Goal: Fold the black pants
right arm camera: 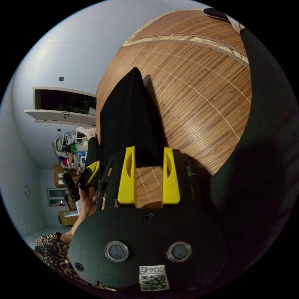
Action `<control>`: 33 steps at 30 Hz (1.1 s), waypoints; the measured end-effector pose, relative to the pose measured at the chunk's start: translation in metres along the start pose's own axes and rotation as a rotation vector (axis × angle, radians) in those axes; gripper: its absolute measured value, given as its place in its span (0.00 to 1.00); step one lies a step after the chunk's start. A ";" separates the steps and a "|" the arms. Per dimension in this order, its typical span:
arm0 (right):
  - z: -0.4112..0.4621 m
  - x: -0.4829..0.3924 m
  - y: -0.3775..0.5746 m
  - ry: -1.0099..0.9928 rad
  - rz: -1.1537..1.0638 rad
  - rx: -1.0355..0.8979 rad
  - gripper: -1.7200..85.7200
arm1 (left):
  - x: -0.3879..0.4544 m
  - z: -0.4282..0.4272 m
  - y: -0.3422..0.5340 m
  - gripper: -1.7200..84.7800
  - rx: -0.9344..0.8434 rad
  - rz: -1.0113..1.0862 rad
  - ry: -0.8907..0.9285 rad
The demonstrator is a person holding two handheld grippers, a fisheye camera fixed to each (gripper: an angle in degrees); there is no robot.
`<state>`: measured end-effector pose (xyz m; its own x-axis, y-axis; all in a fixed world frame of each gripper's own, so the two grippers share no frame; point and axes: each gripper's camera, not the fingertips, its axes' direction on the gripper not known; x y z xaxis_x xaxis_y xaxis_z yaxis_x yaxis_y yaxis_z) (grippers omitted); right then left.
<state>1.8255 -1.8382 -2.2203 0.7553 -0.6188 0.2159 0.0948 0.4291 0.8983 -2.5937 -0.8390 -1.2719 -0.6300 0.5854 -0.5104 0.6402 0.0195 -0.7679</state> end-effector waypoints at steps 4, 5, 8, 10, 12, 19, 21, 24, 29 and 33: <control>-0.010 0.007 0.005 -0.033 -0.025 -0.011 0.14 | -0.019 0.020 0.004 0.12 -0.041 -0.122 0.217; -0.013 0.007 0.007 -0.035 -0.031 -0.012 0.14 | -0.020 0.022 0.004 0.13 -0.051 -0.130 0.230; -0.025 0.009 0.015 -0.039 -0.051 -0.014 0.09 | -0.026 0.036 0.004 0.16 -0.099 -0.179 0.305; -0.034 0.010 0.023 -0.049 -0.060 -0.036 0.08 | -0.038 0.049 0.008 0.19 -0.125 -0.257 0.355; -0.042 0.008 0.032 -0.055 -0.070 -0.050 0.07 | -0.048 0.060 0.011 0.21 -0.144 -0.326 0.393; -0.075 0.001 0.080 -0.145 -0.065 -0.115 0.07 | -0.076 0.085 0.008 0.27 -0.091 -0.477 0.497; -0.084 -0.002 0.094 -0.159 -0.076 -0.124 0.07 | -0.079 0.091 0.004 0.26 -0.081 -0.492 0.506; -0.104 -0.006 0.113 -0.215 -0.081 -0.117 0.07 | -0.082 0.097 -0.002 0.18 -0.089 -0.478 0.518; -0.150 -0.003 0.128 -0.206 -0.028 -0.074 0.20 | -0.071 0.084 -0.015 0.15 -0.075 -0.475 0.576; -0.173 0.012 0.133 -0.303 0.079 -0.087 0.33 | -0.056 0.073 -0.015 0.15 -0.089 -0.485 0.617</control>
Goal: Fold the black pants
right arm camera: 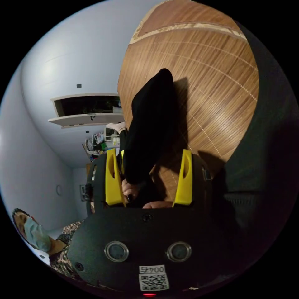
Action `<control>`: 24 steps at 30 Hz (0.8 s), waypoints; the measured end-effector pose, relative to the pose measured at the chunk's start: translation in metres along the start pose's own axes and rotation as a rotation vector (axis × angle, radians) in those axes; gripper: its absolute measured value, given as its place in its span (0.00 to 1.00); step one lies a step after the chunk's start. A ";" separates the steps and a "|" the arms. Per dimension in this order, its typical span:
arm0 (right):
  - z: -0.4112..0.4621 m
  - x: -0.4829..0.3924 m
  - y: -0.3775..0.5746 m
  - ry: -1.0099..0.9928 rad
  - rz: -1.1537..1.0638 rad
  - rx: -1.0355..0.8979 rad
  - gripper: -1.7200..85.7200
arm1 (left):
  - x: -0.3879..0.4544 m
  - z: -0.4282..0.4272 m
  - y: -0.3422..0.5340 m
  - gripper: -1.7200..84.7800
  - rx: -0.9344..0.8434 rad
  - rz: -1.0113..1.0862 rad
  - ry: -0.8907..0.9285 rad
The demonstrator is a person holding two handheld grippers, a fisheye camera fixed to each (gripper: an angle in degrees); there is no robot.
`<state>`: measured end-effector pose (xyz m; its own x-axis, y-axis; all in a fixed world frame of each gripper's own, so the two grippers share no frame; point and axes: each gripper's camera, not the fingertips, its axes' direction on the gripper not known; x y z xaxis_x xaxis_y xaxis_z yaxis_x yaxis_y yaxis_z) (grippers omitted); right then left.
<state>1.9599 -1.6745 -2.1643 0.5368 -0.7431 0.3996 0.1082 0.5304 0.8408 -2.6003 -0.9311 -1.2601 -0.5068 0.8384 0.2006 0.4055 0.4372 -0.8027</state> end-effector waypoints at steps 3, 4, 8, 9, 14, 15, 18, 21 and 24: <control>-0.005 0.006 0.007 -0.092 0.064 -0.021 0.35 | 0.010 0.008 0.011 0.14 -0.026 0.002 -0.016; -0.005 0.008 0.010 -0.109 0.083 -0.029 0.35 | 0.014 0.012 0.016 0.14 -0.038 0.011 -0.024; -0.010 0.014 0.022 -0.221 0.164 -0.050 0.33 | 0.026 0.028 0.027 0.14 -0.086 0.048 -0.054; -0.014 0.013 0.026 -0.226 0.174 -0.052 0.31 | 0.030 0.034 0.031 0.14 -0.103 0.067 -0.072; -0.047 -0.021 0.056 -0.207 0.055 -0.047 0.16 | 0.051 0.060 0.047 0.14 -0.144 0.146 -0.106; -0.063 -0.038 0.068 -0.184 0.000 -0.018 0.15 | 0.064 0.068 0.053 0.14 -0.163 0.189 -0.093; -0.118 -0.090 0.108 -0.147 -0.133 0.056 0.15 | 0.112 0.099 0.073 0.14 -0.248 0.316 -0.052; -0.190 -0.145 0.163 -0.065 -0.241 0.126 0.15 | 0.169 0.145 0.099 0.14 -0.388 0.466 -0.013; -0.270 -0.190 0.231 0.019 -0.308 0.215 0.15 | 0.212 0.204 0.133 0.14 -0.544 0.552 0.062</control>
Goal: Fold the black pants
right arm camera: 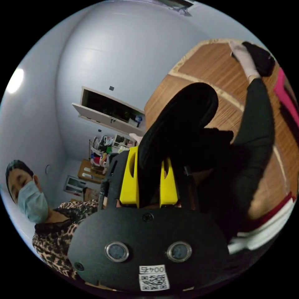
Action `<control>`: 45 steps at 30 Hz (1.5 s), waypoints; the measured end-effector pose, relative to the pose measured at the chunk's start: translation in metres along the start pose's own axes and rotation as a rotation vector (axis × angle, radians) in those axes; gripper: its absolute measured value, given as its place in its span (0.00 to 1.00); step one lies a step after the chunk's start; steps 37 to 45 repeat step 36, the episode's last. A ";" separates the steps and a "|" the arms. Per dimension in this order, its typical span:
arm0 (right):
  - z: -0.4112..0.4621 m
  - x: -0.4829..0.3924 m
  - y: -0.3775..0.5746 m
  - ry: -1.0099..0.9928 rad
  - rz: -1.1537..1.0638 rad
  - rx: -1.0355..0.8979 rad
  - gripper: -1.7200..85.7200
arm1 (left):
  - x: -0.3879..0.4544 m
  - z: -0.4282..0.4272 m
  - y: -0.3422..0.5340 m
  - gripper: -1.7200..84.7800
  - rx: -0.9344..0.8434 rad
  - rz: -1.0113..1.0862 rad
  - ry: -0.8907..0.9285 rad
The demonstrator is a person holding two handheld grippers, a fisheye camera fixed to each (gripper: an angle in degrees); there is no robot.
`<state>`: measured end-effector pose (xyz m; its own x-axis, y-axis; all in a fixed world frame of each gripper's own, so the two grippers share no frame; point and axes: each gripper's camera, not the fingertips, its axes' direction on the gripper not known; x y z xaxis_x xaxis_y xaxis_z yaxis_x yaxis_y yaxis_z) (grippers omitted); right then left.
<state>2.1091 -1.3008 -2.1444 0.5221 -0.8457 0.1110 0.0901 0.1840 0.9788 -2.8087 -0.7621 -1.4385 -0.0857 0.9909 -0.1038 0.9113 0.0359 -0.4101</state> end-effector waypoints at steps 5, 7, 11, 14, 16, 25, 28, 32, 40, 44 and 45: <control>-0.131 -0.069 0.063 0.121 -0.007 0.125 0.14 | 0.049 0.113 -0.034 0.15 -0.197 0.137 0.114; -0.183 -0.095 0.088 0.193 -0.004 0.189 0.14 | 0.058 0.165 -0.048 0.15 -0.255 0.170 0.160; -0.246 -0.132 0.114 0.334 0.016 0.257 0.14 | 0.064 0.238 -0.071 0.14 -0.307 0.179 0.235; -0.300 -0.170 0.137 0.415 0.023 0.319 0.14 | 0.104 0.293 -0.079 0.15 -0.337 0.263 0.238; -0.346 -0.207 0.171 0.441 0.026 0.369 0.14 | 0.137 0.340 -0.066 0.16 -0.399 0.340 0.273; -0.429 -0.133 0.359 0.625 0.752 0.278 0.14 | 0.044 0.375 -0.021 0.12 -0.612 0.241 0.226; -0.433 -0.142 0.377 0.777 0.813 0.271 0.15 | 0.010 0.347 -0.038 0.11 -0.473 0.199 0.125; -0.446 -0.215 0.352 1.097 0.718 0.201 0.15 | -0.012 0.349 -0.049 0.11 -0.373 0.147 0.071; -0.422 -0.295 0.320 1.351 0.440 0.120 0.15 | -0.012 0.422 -0.059 0.15 -0.492 0.155 0.017; -0.422 -0.295 0.320 1.351 0.440 0.120 0.15 | -0.012 0.422 -0.059 0.15 -0.492 0.155 0.017; -0.422 -0.295 0.320 1.351 0.440 0.120 0.15 | -0.012 0.422 -0.059 0.15 -0.492 0.155 0.017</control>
